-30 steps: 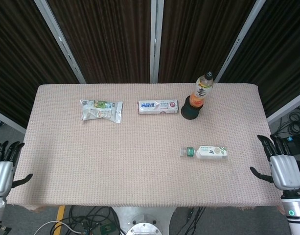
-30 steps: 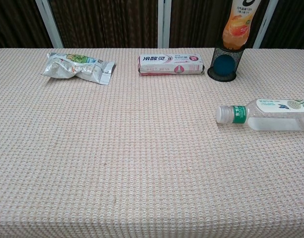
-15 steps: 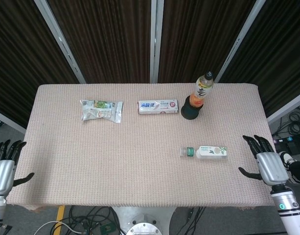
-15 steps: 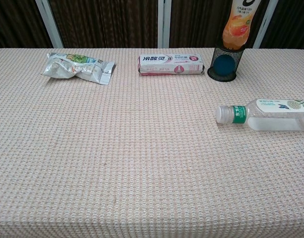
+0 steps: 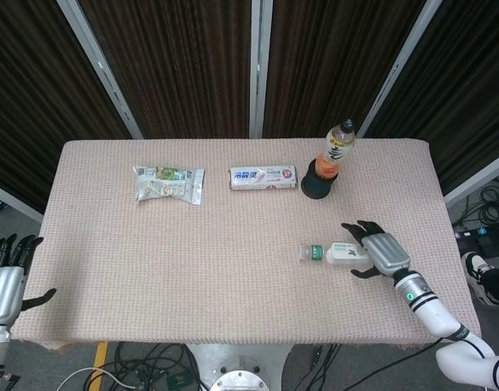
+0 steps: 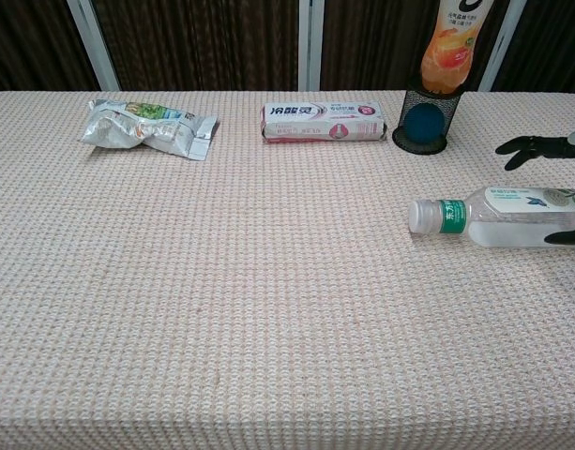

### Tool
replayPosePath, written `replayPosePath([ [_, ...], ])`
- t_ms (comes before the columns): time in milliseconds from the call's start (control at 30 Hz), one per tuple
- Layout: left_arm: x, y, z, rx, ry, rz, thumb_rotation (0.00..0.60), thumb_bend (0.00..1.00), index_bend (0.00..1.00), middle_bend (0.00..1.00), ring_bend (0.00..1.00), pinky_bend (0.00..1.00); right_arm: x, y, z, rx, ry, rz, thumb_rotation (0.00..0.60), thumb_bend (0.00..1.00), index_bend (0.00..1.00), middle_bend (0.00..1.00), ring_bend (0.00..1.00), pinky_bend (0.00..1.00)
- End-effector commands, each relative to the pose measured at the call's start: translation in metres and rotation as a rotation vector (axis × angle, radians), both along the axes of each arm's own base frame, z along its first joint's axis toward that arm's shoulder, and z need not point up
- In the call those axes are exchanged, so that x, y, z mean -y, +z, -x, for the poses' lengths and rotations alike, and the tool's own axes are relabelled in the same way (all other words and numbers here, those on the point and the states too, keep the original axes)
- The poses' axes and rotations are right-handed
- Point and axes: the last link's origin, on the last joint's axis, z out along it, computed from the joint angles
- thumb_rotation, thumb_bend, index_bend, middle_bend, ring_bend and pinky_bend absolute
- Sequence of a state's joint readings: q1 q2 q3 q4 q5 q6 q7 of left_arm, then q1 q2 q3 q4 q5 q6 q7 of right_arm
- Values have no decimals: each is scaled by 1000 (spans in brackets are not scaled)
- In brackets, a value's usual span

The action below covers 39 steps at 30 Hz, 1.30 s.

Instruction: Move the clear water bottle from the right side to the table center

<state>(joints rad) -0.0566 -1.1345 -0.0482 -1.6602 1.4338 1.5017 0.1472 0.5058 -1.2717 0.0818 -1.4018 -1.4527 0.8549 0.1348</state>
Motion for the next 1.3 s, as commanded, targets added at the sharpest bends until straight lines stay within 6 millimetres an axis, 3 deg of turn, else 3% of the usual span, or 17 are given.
replayPosePath([
  [33,0,0,0,-2,4,5,600,0,143,101,10,12,2,-5,3,8,-16,-3,600,115,42,160,60,106],
  [400,-3,-2,0,1,4,16,600,0,143,100,10,12,0,-12,14,25,-45,-3,600,174,195,243,138,181],
  [633,-13,-3,-4,29,-26,25,600,0,144,100,10,16,3,-14,6,118,-18,57,600,474,542,434,359,436],
  [733,-27,-2,-11,57,-72,34,600,0,146,101,10,20,6,-13,-9,204,30,63,600,530,593,470,396,471],
  [933,-62,-6,-35,192,-211,83,600,0,146,111,42,40,15,-22,-57,410,123,19,600,536,600,475,404,474],
  [1100,-91,-15,-61,261,-334,130,600,0,146,116,44,61,26,-45,-107,555,196,-64,600,556,600,476,404,474],
  [1300,-109,-34,-89,333,-441,194,600,0,146,116,44,68,35,-74,-157,635,248,-159,600,576,600,470,404,474],
])
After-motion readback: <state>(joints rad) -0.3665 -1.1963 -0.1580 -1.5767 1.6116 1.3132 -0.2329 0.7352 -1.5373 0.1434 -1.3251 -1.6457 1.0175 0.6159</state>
